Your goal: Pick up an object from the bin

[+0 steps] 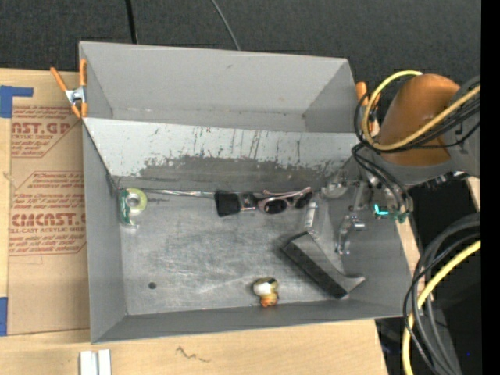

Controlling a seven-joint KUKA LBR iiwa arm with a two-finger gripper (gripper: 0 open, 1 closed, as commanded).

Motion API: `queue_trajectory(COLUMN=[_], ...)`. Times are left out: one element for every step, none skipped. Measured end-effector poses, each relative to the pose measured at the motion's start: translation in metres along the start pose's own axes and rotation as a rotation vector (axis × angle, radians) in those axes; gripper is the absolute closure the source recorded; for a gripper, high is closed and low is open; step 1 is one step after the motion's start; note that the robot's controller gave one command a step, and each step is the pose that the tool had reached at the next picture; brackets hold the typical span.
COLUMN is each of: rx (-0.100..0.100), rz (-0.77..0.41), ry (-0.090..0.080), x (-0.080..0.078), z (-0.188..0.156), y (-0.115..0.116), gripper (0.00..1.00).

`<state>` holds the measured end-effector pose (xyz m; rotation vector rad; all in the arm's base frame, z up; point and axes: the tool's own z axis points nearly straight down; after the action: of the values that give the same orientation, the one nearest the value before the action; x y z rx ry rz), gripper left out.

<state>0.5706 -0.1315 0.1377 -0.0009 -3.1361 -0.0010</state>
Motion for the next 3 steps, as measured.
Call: queue_trajectory(rx=[0.001,0.003,0.005], rz=[-0.001,0.126,0.172], ry=[-0.007,-0.029,-0.037], x=[-0.002,0.025,0.026], z=[-0.004,0.040,0.044], y=[0.000,0.006,0.005], gripper=[0.00,0.00,0.00])
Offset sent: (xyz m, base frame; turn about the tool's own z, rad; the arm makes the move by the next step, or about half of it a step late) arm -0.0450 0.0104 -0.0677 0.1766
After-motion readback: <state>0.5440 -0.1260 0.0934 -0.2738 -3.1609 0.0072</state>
